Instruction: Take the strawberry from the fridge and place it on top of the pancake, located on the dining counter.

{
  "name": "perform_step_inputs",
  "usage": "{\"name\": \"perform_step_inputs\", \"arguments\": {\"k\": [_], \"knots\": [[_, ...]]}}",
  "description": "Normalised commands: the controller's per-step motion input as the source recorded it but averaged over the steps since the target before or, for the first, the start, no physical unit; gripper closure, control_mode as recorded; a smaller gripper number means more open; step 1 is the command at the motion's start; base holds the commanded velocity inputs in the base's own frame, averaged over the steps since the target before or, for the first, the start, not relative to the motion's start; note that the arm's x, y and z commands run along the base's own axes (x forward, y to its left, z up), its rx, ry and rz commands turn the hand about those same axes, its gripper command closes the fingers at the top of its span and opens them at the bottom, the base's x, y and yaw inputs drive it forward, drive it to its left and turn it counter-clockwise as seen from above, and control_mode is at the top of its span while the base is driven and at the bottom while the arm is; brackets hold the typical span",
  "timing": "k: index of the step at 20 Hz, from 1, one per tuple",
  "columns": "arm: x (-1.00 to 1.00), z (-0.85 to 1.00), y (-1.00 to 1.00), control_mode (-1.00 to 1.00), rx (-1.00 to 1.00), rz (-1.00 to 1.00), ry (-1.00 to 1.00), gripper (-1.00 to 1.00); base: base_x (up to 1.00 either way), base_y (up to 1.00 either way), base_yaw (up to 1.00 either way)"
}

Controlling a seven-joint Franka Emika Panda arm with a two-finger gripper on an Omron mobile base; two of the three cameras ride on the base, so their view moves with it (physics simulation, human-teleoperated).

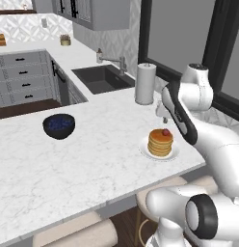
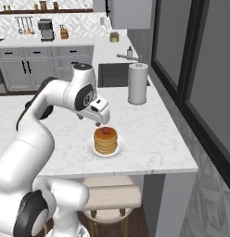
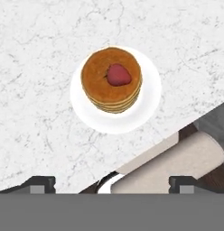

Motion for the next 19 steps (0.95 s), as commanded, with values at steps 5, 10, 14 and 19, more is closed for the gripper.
{"name": "perform_step_inputs", "arguments": {"k": [5, 10, 14, 19], "knots": [[-0.41, 0.39, 0.0, -1.0, 0.0, 0.0, -0.08, -1.0, 0.0, 0.0, 0.0], [-0.51, 0.17, 0.0, -1.0, 0.0, 0.0, -0.12, -1.0, 0.0, 0.0, 0.0], [-0.45, 0.04, 0.0, -1.0, 0.0, 0.0, -0.12, -1.0, 0.0, 0.0, 0.0], [-0.34, 0.01, 0.0, -1.0, 0.0, 0.0, -0.09, -1.0, 0.0, 0.0, 0.0]]}}
